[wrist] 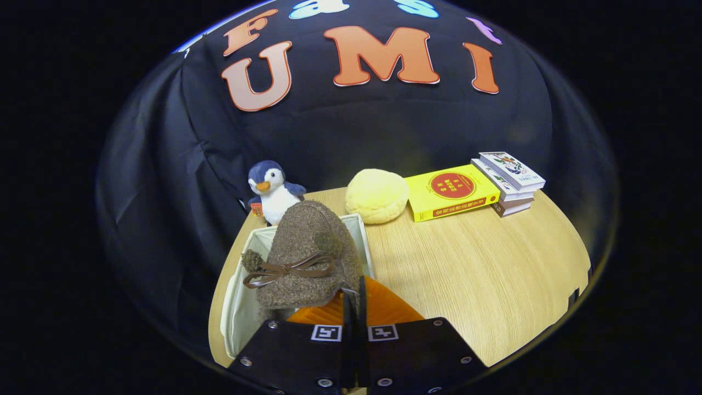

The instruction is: Open the storage box then place both shoes into the box .Put the left shoe in first, then the right shoe, with the right side of both shoes facing outward in a uniform manner.

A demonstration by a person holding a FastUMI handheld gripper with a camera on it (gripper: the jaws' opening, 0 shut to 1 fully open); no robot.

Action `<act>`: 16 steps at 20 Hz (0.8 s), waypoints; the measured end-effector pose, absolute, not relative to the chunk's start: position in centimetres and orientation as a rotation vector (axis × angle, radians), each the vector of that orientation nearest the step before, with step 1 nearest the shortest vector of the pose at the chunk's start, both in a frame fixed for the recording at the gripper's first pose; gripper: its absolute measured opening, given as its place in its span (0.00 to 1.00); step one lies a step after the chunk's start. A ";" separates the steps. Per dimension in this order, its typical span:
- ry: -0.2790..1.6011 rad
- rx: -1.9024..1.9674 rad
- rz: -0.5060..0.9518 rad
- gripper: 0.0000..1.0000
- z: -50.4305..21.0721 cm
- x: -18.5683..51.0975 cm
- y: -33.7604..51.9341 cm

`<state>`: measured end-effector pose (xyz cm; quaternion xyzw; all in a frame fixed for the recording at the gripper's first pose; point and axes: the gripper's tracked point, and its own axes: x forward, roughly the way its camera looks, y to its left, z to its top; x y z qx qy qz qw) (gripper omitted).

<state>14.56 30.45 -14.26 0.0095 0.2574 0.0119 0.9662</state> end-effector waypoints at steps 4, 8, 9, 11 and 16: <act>0.532 0.007 0.031 0.11 -14.8 14.6 30.9; 0.531 0.002 0.049 0.26 -14.8 14.1 31.3; 0.507 0.020 0.054 0.28 -14.1 14.1 31.3; 0.475 0.034 0.061 0.36 -12.7 14.2 31.2; 0.425 0.022 0.058 0.41 -10.0 13.3 30.0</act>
